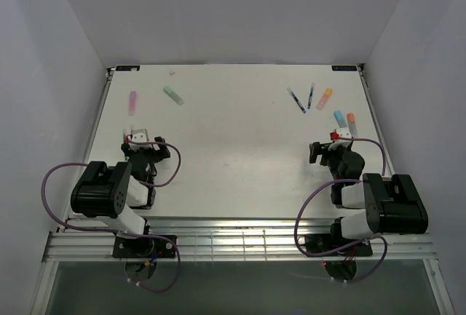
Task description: Open the pen caps
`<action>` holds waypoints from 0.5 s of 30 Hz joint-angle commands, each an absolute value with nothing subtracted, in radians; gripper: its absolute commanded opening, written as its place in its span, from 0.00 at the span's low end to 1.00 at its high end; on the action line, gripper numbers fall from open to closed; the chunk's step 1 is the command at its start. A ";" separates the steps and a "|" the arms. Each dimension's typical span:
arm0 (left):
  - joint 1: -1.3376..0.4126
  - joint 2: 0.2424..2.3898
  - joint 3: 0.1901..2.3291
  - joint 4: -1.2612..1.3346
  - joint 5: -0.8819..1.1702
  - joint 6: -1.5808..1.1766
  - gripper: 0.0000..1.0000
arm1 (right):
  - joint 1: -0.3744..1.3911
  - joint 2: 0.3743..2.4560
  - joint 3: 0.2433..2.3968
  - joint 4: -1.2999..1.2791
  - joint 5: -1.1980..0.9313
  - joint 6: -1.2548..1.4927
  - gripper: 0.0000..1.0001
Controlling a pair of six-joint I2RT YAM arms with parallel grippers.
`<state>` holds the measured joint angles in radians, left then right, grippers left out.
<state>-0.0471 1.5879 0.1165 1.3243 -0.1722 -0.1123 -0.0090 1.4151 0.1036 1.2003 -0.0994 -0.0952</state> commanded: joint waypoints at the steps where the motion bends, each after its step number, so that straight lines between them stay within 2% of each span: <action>1: -0.043 1.575 0.135 1.348 -0.175 -0.101 0.98 | -0.002 1.402 0.120 1.246 -0.084 -0.126 0.90; 6: -0.043 1.536 0.124 1.344 -0.209 -0.129 0.98 | -0.002 1.408 0.118 1.269 -0.084 -0.120 0.90; 9: -0.043 1.487 0.078 1.372 -0.225 -0.115 0.98 | -0.002 1.361 0.144 1.185 -0.075 -0.121 0.90; 12: -0.041 1.358 0.106 1.182 -0.369 -0.196 0.98 | -0.002 1.281 0.187 1.037 -0.035 -0.104 0.90; 15: -0.043 1.287 0.127 1.112 -0.361 -0.175 0.98 | -0.002 1.233 0.192 1.005 -0.023 -0.100 0.90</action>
